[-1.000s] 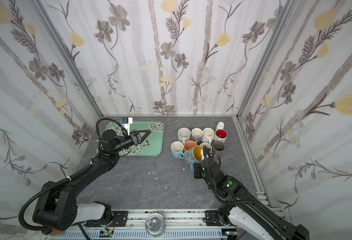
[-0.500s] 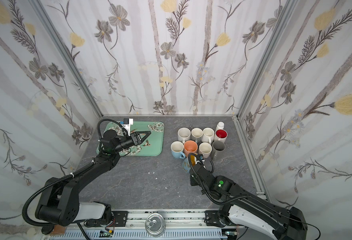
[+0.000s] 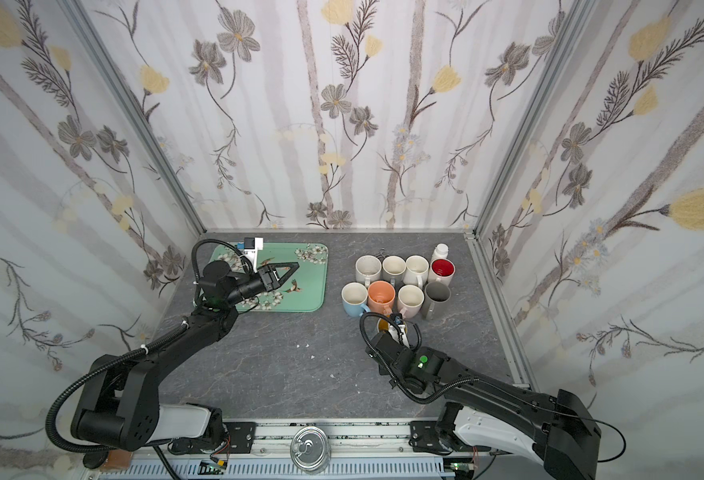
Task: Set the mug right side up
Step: 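Carry the butterfly mug with the right gripper and lower it near the light-blue mug, then open the right gripper off the butterfly mug and withdraw both grippers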
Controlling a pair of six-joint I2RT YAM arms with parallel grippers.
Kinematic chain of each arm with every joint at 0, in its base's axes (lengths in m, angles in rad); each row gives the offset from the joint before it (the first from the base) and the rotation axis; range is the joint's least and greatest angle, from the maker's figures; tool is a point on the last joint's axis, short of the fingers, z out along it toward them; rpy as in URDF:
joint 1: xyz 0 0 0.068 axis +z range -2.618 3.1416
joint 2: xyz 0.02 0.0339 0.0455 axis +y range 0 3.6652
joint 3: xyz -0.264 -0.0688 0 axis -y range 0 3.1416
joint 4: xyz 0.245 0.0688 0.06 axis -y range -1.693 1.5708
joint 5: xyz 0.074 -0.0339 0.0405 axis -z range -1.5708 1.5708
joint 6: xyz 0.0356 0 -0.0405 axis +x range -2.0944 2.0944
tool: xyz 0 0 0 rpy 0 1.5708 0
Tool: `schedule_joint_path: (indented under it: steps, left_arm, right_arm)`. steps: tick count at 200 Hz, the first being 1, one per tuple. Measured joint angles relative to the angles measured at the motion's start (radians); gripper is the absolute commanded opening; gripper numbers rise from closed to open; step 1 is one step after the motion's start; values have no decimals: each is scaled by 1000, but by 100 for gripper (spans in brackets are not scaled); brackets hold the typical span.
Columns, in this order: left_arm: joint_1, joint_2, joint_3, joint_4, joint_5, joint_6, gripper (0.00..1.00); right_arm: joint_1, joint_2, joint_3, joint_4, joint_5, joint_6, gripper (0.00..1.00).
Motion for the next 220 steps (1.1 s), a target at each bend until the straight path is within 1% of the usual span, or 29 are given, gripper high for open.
schedule_joint_path:
  steps: [39, 53, 75, 120, 128, 141, 150, 208, 220]
  left_arm:
    - [17, -22, -17, 0, 11, -3, 51]
    - [23, -32, -23, 0, 14, -3, 51]
    - [32, -45, -29, -1, 15, -3, 52]
    - [49, -67, -36, -9, 23, -3, 52]
    - [51, -70, -37, -10, 24, -3, 52]
    - [54, -78, -39, -16, 29, -3, 52]
    - [56, -84, -41, -19, 29, 0, 52]
    - [87, -116, -41, -106, 34, 40, 53]
    - [99, -128, -34, -121, 40, 53, 54]
  right_arm:
    - [-3, 30, -17, -2, 26, 19, 0]
    - [-3, 50, -17, 0, 29, 26, 2]
    - [-4, 90, -16, 0, 28, 28, 10]
    - [-4, 148, -10, 48, 71, 29, 26]
    - [-4, 155, -10, 56, 73, 29, 32]
    - [-4, 161, -10, 64, 73, 29, 44]
    - [-4, 161, -10, 66, 73, 29, 48]
    - [-4, 134, 29, 44, 92, 26, 56]
    - [-4, 115, 50, 31, 106, 26, 60]
